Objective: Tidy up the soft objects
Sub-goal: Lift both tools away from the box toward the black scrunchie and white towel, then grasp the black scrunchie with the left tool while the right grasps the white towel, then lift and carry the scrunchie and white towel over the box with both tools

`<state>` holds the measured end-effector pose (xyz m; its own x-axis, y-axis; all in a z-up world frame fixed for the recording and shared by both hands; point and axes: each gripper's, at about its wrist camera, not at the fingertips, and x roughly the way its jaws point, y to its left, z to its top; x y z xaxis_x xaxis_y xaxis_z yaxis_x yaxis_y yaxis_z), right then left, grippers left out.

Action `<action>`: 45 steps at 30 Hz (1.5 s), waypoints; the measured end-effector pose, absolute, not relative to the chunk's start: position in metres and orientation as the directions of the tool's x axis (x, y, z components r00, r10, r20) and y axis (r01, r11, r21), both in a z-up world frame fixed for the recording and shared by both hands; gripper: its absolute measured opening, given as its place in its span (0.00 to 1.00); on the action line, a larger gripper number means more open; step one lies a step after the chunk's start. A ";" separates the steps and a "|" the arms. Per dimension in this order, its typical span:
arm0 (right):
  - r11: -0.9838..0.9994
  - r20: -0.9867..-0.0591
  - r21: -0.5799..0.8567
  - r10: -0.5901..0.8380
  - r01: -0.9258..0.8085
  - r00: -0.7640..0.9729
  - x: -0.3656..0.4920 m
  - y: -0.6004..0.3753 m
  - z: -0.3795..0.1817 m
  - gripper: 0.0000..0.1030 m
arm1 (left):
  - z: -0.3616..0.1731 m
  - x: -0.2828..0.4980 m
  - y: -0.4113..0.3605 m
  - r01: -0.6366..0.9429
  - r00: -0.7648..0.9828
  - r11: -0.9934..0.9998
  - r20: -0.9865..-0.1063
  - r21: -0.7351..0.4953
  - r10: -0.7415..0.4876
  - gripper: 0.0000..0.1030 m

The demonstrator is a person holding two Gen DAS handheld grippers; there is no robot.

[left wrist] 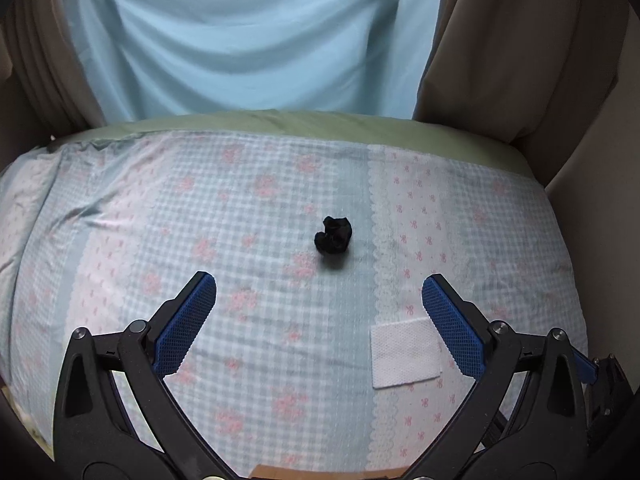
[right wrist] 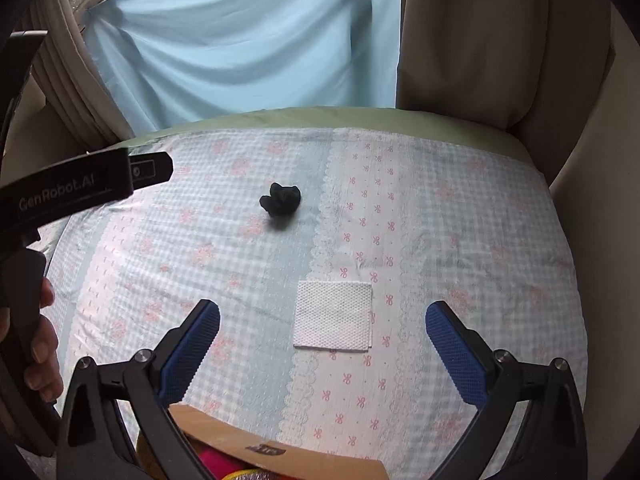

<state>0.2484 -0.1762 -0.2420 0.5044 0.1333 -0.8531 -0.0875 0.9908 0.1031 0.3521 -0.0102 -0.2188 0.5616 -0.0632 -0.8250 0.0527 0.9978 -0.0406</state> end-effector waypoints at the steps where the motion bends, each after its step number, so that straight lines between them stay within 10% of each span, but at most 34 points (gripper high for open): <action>1: 0.992 -0.853 0.102 0.129 -0.080 0.505 0.255 -0.176 -0.251 1.00 | -0.228 0.364 -0.012 0.060 0.558 0.997 -0.827 -0.041 -0.067 1.00; 16: 0.997 -0.910 0.078 0.062 0.022 0.410 0.303 -0.162 -0.399 1.00 | -0.411 0.479 -0.036 0.148 0.463 0.988 -0.880 -0.043 -0.108 0.87; 29: 0.998 -0.957 0.048 0.037 0.031 0.286 0.316 -0.153 -0.469 0.96 | -0.458 0.498 -0.045 0.176 0.456 0.984 -0.884 -0.025 -0.104 0.34; 38: 0.997 -0.946 0.074 0.080 -0.032 0.315 0.312 -0.142 -0.456 0.24 | -0.454 0.499 -0.047 0.177 0.452 0.984 -0.885 -0.032 -0.110 0.15; 45: 0.992 -0.941 0.122 0.128 -0.039 0.313 0.315 -0.145 -0.442 0.12 | -0.431 0.488 -0.048 0.182 0.458 0.983 -0.882 -0.026 -0.108 0.14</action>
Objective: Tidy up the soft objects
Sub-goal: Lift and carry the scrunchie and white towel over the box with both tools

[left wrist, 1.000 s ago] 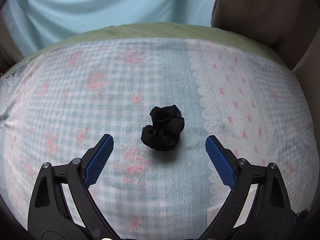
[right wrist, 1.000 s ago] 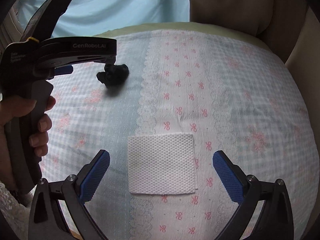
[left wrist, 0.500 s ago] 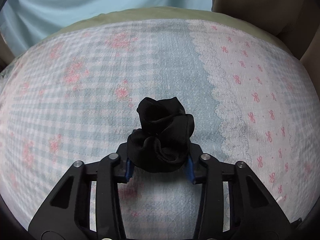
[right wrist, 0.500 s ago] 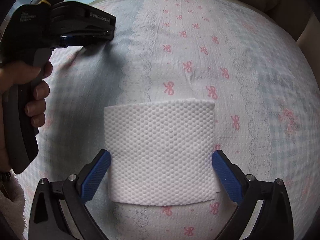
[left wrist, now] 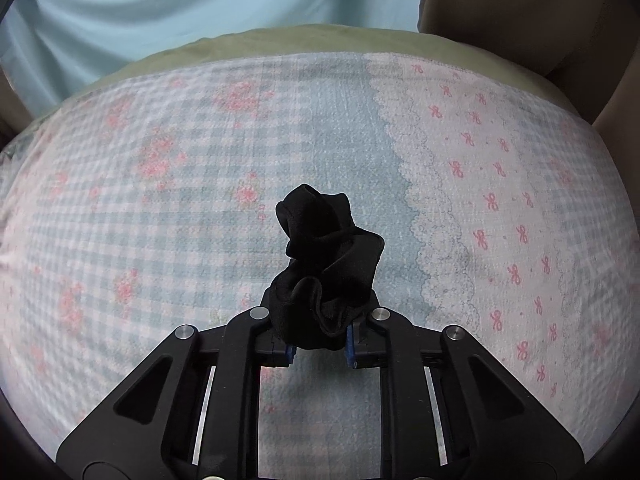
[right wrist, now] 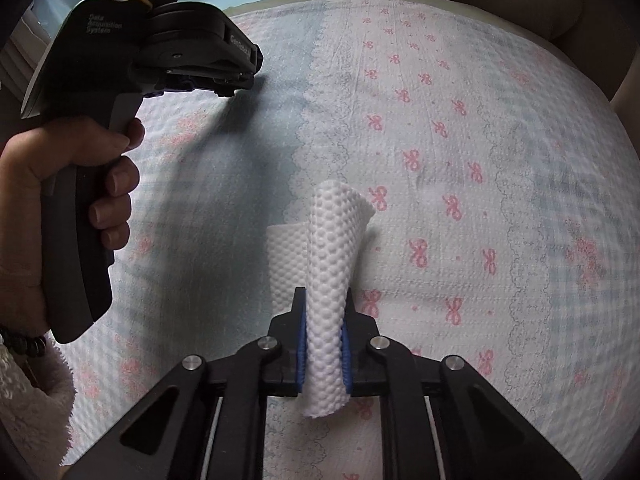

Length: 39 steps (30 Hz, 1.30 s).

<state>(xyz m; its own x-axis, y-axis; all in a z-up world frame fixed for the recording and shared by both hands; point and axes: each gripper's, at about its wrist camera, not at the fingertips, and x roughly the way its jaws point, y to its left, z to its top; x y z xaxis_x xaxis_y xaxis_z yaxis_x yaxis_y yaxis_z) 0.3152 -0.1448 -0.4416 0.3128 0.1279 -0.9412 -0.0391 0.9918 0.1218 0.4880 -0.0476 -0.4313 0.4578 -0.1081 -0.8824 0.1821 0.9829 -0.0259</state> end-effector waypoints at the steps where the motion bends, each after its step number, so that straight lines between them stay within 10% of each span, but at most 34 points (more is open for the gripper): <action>1: 0.992 -0.940 0.123 0.129 -0.039 0.317 0.315 -0.147 -0.437 0.12 | -0.426 0.486 -0.048 0.182 0.460 0.983 -0.881 -0.025 -0.108 0.14; 39: 0.981 -0.776 0.092 0.177 -0.169 0.605 0.167 -0.160 -0.154 0.12 | -0.139 0.195 -0.017 0.074 0.628 0.997 -0.777 -0.007 -0.053 0.14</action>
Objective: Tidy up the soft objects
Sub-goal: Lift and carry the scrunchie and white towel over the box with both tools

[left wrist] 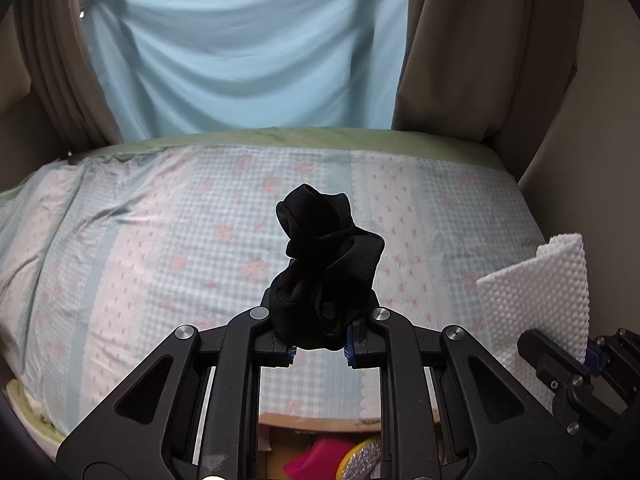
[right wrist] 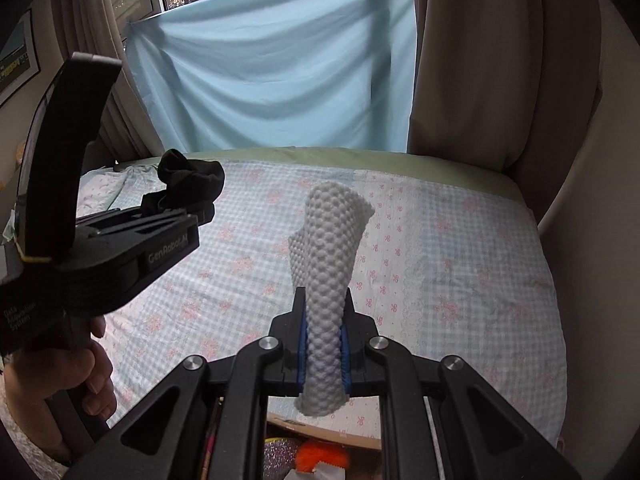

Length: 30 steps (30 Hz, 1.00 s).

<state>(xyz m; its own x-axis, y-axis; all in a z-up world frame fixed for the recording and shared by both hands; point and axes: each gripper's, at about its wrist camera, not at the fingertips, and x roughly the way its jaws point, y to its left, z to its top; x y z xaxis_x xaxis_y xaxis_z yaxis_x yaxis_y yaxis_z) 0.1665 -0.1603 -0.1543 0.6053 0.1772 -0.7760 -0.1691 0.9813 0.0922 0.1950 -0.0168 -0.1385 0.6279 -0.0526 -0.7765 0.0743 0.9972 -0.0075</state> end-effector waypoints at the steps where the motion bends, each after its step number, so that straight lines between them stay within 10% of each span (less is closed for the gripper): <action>1: 0.981 -0.775 0.091 0.179 -0.174 0.606 0.160 -0.161 -0.151 0.12 | -0.138 0.183 -0.016 0.071 0.625 0.997 -0.779 -0.006 -0.049 0.14; 30: 0.959 -0.928 0.273 0.285 -0.080 0.242 0.025 -0.171 -0.269 0.12 | -0.303 0.016 -0.020 0.249 0.170 0.966 -0.979 -0.069 -0.114 0.14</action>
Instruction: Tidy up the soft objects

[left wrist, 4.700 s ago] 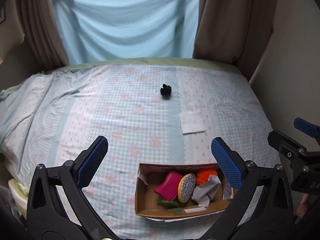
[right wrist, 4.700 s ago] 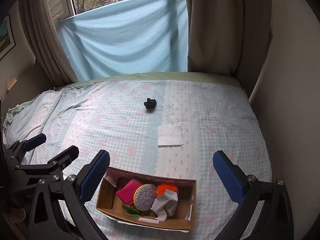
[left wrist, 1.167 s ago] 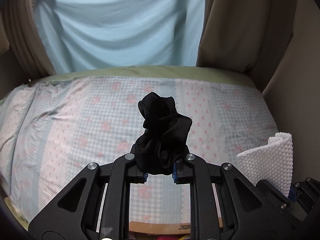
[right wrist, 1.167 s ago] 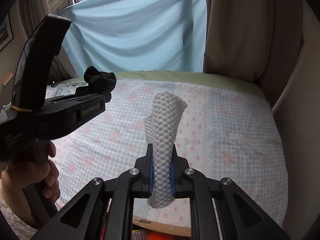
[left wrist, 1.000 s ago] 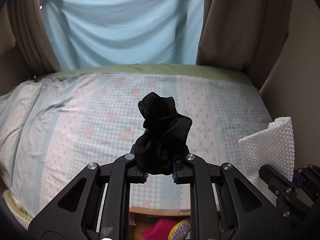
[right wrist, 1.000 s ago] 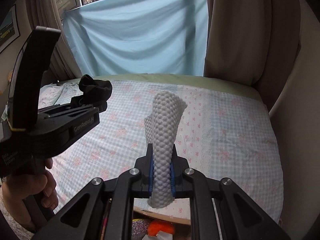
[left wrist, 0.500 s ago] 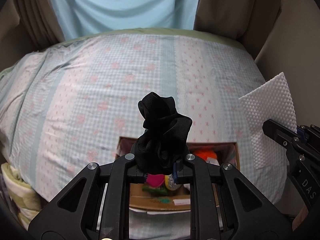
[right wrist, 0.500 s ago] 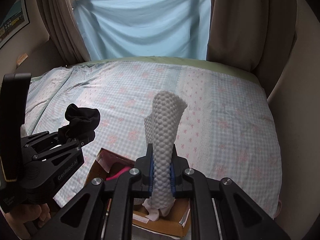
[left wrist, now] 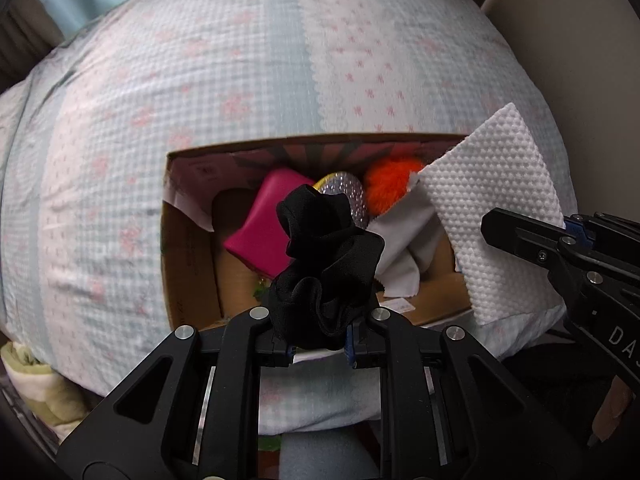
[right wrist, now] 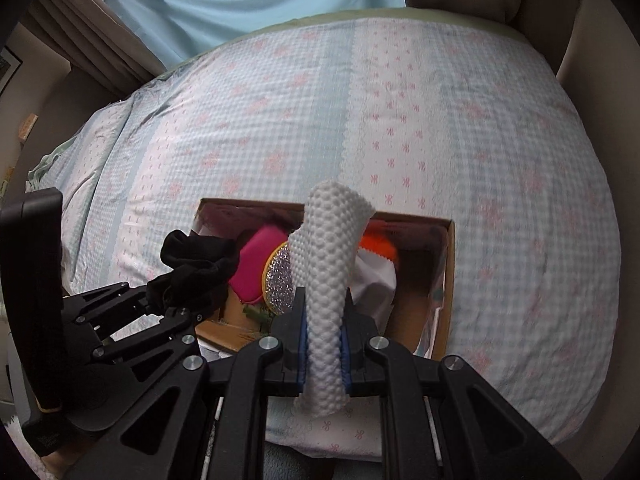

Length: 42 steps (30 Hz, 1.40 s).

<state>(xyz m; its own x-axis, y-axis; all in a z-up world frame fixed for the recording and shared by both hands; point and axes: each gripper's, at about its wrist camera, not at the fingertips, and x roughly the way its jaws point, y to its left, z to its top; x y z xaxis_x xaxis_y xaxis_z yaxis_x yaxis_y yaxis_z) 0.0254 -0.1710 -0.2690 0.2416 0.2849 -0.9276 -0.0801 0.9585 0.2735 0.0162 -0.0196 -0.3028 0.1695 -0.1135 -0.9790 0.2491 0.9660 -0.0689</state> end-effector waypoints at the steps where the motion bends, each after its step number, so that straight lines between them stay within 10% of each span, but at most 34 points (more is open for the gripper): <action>1: 0.957 -0.930 0.283 0.291 -0.066 0.224 0.025 -0.170 -0.275 0.12 | -0.309 0.017 -0.019 0.255 0.152 0.965 -0.983 -0.065 -0.107 0.14; 15: 0.960 -0.959 0.262 0.248 0.098 0.133 0.035 -0.168 -0.330 0.12 | -0.346 0.042 -0.009 0.323 0.108 0.946 -0.993 0.001 -0.036 0.18; 16: 0.959 -0.960 0.262 0.248 0.109 0.132 0.037 -0.168 -0.333 0.12 | -0.348 0.043 -0.008 0.326 0.109 0.946 -0.993 0.003 -0.035 0.23; 18: 0.954 -0.960 0.268 0.254 0.133 0.118 0.039 -0.168 -0.339 0.17 | -0.350 0.043 -0.007 0.337 0.105 0.942 -0.994 -0.003 -0.041 0.77; 20: 0.953 -0.963 0.259 0.243 0.156 0.115 0.040 -0.169 -0.344 0.38 | -0.348 0.040 -0.008 0.352 0.143 0.935 -0.990 0.039 -0.013 0.99; 22: 0.952 -0.966 0.250 0.233 0.178 0.114 0.039 -0.171 -0.347 0.99 | -0.348 0.037 -0.009 0.374 0.151 0.927 -0.988 0.042 -0.017 1.00; 42: 0.974 -0.965 0.179 0.146 0.142 0.220 0.030 -0.168 -0.286 1.00 | -0.275 0.036 0.013 0.296 0.242 0.954 -0.969 0.035 -0.039 1.00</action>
<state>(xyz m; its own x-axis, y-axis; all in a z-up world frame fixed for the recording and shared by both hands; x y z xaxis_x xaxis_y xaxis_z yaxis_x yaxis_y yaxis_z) 0.0304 -0.1677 -0.2856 0.2203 0.1456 -0.9645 0.1418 0.9735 0.1794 0.0365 0.0130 -0.2752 0.2421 -0.0391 -0.9695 0.2964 0.9544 0.0355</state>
